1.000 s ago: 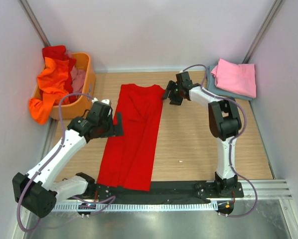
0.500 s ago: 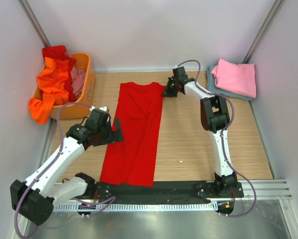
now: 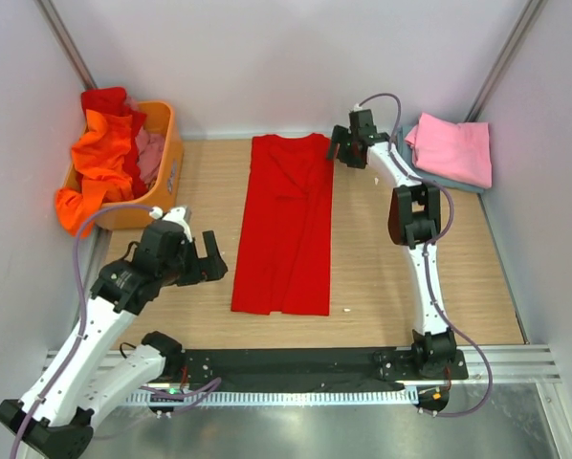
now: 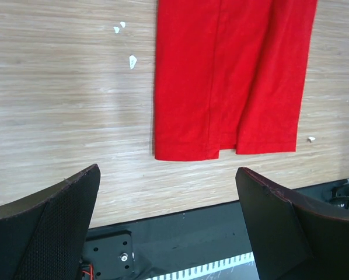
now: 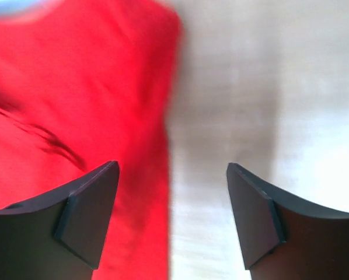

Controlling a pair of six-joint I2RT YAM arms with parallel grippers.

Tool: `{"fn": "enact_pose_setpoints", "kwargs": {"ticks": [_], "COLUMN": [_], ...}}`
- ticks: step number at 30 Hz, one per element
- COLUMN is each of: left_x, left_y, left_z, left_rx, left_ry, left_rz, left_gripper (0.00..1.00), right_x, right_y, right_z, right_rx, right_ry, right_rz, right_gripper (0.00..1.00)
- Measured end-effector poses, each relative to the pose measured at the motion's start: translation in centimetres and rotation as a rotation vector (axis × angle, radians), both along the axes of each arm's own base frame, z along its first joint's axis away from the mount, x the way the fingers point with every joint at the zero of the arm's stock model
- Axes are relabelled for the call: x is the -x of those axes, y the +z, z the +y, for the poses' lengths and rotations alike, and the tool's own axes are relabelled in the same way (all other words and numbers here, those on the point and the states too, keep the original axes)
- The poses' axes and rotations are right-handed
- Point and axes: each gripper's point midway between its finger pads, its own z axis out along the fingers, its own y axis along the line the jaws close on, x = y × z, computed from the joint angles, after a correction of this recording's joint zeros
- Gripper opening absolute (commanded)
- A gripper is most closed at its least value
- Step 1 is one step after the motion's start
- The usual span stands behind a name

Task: Fold and stack the t-shirts
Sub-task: Fold the tshirt

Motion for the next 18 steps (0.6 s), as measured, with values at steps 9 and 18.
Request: {"fn": "enact_pose_setpoints", "kwargs": {"ticks": [9,18], "left_x": [1.4,2.7], "left_y": [2.2,4.3], "left_z": [-0.7,-0.5], "left_rx": [0.077,0.189], "left_ry": [-0.082,-0.098], "left_rz": [-0.09,-0.289], "left_gripper": [1.0,1.0], "right_x": [3.3,3.0], "right_y": [2.9,6.0], "right_z": [2.3,7.7], "right_rx": [-0.115,-0.176], "right_ry": [0.01,0.076], "right_rz": [0.037,-0.038], "right_gripper": [0.56,0.54]}}
